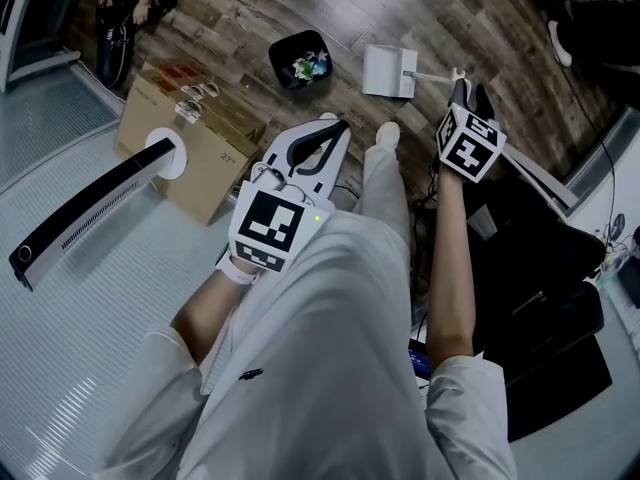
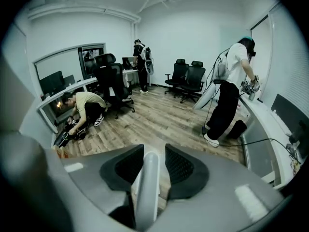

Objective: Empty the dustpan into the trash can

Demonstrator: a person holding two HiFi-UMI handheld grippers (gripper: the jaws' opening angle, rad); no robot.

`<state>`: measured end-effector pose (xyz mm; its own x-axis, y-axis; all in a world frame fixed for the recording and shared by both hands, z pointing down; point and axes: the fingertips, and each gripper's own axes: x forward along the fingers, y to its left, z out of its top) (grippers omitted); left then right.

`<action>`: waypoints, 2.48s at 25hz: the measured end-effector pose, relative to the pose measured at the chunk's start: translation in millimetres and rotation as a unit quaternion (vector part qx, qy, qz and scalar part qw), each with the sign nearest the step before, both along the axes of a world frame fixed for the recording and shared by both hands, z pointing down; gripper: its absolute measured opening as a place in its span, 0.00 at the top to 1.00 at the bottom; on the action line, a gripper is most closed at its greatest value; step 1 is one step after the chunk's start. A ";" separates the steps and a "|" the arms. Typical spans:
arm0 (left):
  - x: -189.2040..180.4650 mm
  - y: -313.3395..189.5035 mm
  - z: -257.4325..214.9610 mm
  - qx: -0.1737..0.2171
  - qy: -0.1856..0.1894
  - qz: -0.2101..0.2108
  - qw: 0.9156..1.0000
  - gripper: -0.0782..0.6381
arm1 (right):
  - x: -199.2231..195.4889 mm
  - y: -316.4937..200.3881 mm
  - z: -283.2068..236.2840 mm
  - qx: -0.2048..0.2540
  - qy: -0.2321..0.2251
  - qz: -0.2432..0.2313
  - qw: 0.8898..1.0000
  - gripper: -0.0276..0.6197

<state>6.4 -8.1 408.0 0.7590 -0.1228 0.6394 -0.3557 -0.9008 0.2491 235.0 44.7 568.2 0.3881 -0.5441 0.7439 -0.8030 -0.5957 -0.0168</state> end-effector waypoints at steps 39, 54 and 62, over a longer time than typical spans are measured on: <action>-2.7 12.7 -104.0 0.068 0.107 -0.032 0.991 0.88 | -98.5 52.6 -255.5 0.221 0.050 -0.151 0.962 0.94; -13.1 23.2 -128.5 0.092 0.133 -0.046 0.986 0.88 | -105.3 66.7 -281.0 0.253 0.068 -0.166 0.951 0.94; -18.0 21.0 -132.4 0.098 0.135 -0.062 0.984 0.88 | -107.2 62.7 -284.3 0.258 0.073 -0.184 0.946 0.94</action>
